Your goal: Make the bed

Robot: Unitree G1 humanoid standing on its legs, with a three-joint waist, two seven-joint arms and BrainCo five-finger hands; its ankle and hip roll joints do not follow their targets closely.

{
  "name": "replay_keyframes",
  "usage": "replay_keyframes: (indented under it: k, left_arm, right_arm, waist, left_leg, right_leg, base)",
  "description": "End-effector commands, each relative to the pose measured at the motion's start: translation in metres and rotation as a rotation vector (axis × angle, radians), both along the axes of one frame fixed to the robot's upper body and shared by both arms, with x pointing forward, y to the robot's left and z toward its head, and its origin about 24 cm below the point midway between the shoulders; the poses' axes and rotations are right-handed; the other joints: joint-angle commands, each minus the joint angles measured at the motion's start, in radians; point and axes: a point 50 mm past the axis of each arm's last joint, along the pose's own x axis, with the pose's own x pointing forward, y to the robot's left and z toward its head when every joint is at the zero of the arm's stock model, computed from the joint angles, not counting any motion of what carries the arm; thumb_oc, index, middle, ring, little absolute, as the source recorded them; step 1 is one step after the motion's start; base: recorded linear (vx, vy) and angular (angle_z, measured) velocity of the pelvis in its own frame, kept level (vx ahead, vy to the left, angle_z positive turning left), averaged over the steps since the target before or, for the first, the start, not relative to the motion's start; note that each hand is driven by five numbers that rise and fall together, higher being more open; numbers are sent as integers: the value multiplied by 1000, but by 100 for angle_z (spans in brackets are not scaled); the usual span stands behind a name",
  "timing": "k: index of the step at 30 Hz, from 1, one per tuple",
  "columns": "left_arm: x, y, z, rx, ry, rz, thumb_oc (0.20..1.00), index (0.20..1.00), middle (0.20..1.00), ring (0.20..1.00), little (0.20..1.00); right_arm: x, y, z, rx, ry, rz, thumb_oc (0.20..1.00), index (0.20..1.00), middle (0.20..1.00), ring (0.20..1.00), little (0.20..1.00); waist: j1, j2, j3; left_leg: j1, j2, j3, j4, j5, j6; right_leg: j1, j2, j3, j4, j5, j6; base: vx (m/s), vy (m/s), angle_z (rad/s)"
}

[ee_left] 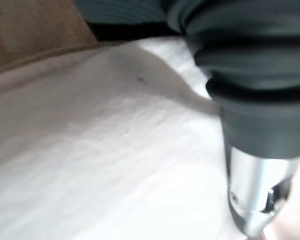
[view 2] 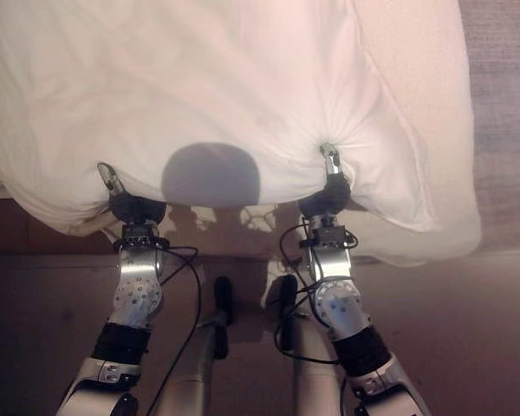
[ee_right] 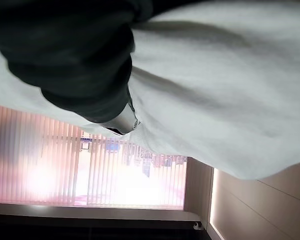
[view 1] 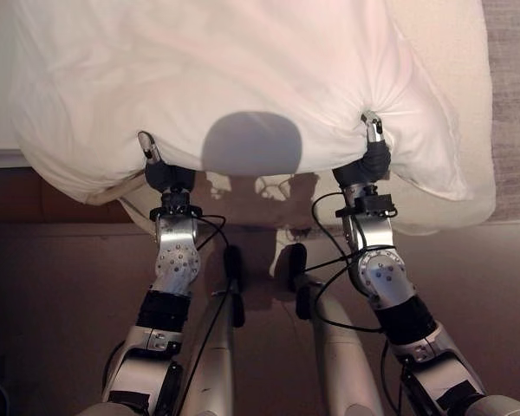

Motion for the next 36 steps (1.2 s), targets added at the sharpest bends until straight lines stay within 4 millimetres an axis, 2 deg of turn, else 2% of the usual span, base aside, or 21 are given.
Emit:
replay_keyframes:
  k: [1, 7, 14, 16, 18, 19, 20, 21, 22, 23, 24, 26, 27, 29, 30, 31, 32, 33, 34, 35, 36]
  left_arm:
    - [-5, 40, 8, -46, 21, 258, 200, 200, 200, 200, 200]
    - [-7, 49, -1, -115, 111, 342, 200, 200, 200, 200, 200]
    - [-19, 67, -25, -186, 220, 441, 200, 200, 200, 200, 200]
    - [-28, 73, -39, -217, 262, 477, 200, 200, 200, 200, 200]
    - [-33, 75, -47, -221, 286, 494, 200, 200, 200, 200, 200]
    - [-35, 75, -48, -221, 289, 505, 200, 200, 200, 200, 200]
    - [-39, 75, -49, -223, 288, 521, 200, 200, 200, 200, 200]
    - [-43, 79, -51, -241, 288, 545, 200, 200, 200, 200, 200]
    - [-47, 84, -54, -251, 294, 571, 200, 200, 200, 200, 200]
    - [-55, 92, -57, -264, 296, 618, 200, 200, 200, 200, 200]
    - [-58, 94, -57, -256, 294, 631, 200, 200, 200, 200, 200]
    - [-61, 99, -59, -270, 306, 668, 200, 200, 200, 200, 200]
    - [-61, 100, -58, -274, 309, 679, 200, 200, 200, 200, 200]
    - [-61, 105, -62, -288, 318, 689, 200, 200, 200, 200, 200]
    - [-61, 104, -64, -288, 318, 683, 200, 200, 200, 200, 200]
    - [-61, 106, -65, -296, 310, 678, 200, 200, 200, 200, 200]
    - [-60, 103, -69, -313, 312, 660, 200, 200, 200, 200, 200]
    - [-56, 100, -66, -300, 302, 637, 200, 200, 200, 200, 200]
    - [-51, 94, -64, -278, 291, 598, 200, 200, 200, 200, 200]
    - [-48, 88, -68, -287, 302, 566, 200, 200, 200, 200, 200]
    - [-45, 84, -69, -272, 304, 546, 200, 200, 200, 200, 200]
  right_arm:
    - [-30, -13, 10, 51, -152, -53, 200, 200, 200, 200, 200]
    - [-30, -17, 1, 50, -97, -69, 200, 200, 200, 200, 200]
    - [-26, -31, -16, -14, 17, -152, 200, 200, 200, 200, 200]
    - [-24, -47, -30, -49, 102, -250, 200, 200, 200, 200, 200]
    - [-24, -64, -43, -44, 181, -332, 200, 200, 200, 200, 200]
    - [-24, -74, -49, -57, 212, -392, 200, 200, 200, 200, 200]
    - [-22, -84, -56, -78, 258, -453, 200, 200, 200, 200, 200]
    - [-22, -85, -59, -70, 286, -466, 200, 200, 200, 200, 200]
    - [-21, -90, -65, -71, 318, -495, 200, 200, 200, 200, 200]
    - [-20, -100, -76, -92, 372, -551, 200, 200, 200, 200, 200]
    - [-18, -106, -83, -98, 414, -578, 200, 200, 200, 200, 200]
    - [-18, -115, -97, -71, 488, -637, 200, 200, 200, 200, 200]
    - [-18, -121, -101, -55, 523, -676, 200, 200, 200, 200, 200]
    - [-18, -128, -106, -12, 549, -703, 200, 200, 200, 200, 200]
    - [-18, -132, -108, 2, 561, -720, 200, 200, 200, 200, 200]
    - [-17, -133, -109, 40, 568, -716, 200, 200, 200, 200, 200]
    - [-19, -134, -110, 52, 571, -727, 200, 200, 200, 200, 200]
    - [-20, -138, -111, 55, 581, -753, 200, 200, 200, 200, 200]
    - [-20, -137, -112, 55, 586, -752, 200, 200, 200, 200, 200]
    - [-24, -141, -118, 57, 608, -769, 200, 200, 200, 200, 200]
    - [-25, -146, -125, 60, 639, -782, 200, 200, 200, 200, 200]
  waist:
    - [-22, 30, -134]
    - [-22, 34, -131]
    - [-11, 56, -128]
    - [-10, 63, -131]
    - [-9, 55, -120]
    - [-3, 49, -105]
    - [17, 35, -93]
    - [24, 25, -93]
    - [28, 14, -92]
    - [30, -4, -92]
    - [32, -11, -92]
    - [44, -20, -101]
    - [47, -13, -106]
    - [60, -2, -118]
    - [66, 1, -125]
    - [71, 4, -128]
    - [62, 2, -121]
    - [53, -2, -115]
    - [49, -10, -107]
    - [43, -11, -104]
    - [34, -3, -104]
  left_leg:
    - [-49, 12, -8, 31, -22, -29]
    - [-38, 12, -11, 11, -7, -33]
    - [49, 11, -19, -77, 32, -39]
    - [106, 10, -34, -128, 59, -53]
    - [111, 13, -39, -107, 87, -91]
    - [102, 16, -57, -61, 125, -121]
    - [106, -12, -125, -18, 149, -136]
    - [128, -33, -167, -28, 134, -130]
    - [158, -26, -205, -41, 114, -112]
    - [173, 30, -243, -58, 116, -107]
    - [200, 79, -242, -107, 131, -100]
    - [271, 181, -295, -283, 209, -107]
    - [297, 211, -313, -357, 237, -117]
    - [327, 241, -328, -449, 271, -145]
    - [334, 236, -336, -453, 260, -146]
    - [334, 212, -347, -413, 221, -137]
    - [311, 175, -315, -324, 143, -119]
    - [294, 155, -270, -261, 96, -117]
    - [260, 107, -244, -145, 13, -99]
    - [232, 60, -226, -47, -43, -88]
    - [198, 28, -204, 12, -63, -82]
  right_leg:
    - [-11, -12, 22, -33, 25, 128]
    - [0, -12, 22, -43, 29, 126]
    - [62, 1, 24, -69, 16, 123]
    - [116, 5, 15, -89, 1, 117]
    - [171, 7, 4, -127, -10, 105]
    - [198, 4, -1, -135, -19, 97]
    - [214, 7, 7, -132, -21, 89]
    - [229, 8, 10, -134, -25, 88]
    - [231, 17, 21, -122, -37, 82]
    - [233, 23, 37, -101, -58, 79]
    - [231, 20, 44, -88, -60, 83]
    - [231, 19, 74, -54, -82, 95]
    - [218, 15, 89, -29, -90, 105]
    - [188, 4, 116, 4, -98, 127]
    - [176, -4, 129, 2, -89, 139]
    - [172, -18, 149, -9, -73, 156]
    - [185, -57, 161, -28, -42, 178]
    - [206, -90, 163, -48, -23, 195]
    - [243, -141, 167, -116, 33, 225]
    - [285, -189, 180, -184, 96, 237]
    - [321, -242, 176, -262, 207, 254]
  base:
    - [0, 0, 0]
    - [2, -13, 0]
    - [20, -70, -8]
    - [43, -168, -5]
    - [10, -177, 9]
    - [-5, -134, 28]
    - [26, -85, 36]
    - [51, -37, 31]
    - [66, -41, 7]
    - [51, -17, -19]
    - [55, 49, -21]
    - [82, 190, -20]
    - [72, 304, -11]
    - [19, 421, -1]
    - [-33, 534, -17]
    - [-70, 556, -27]
    - [-64, 562, -38]
    - [-57, 587, -27]
    - [16, 625, 4]
    - [16, 729, 41]
    - [54, 747, 51]
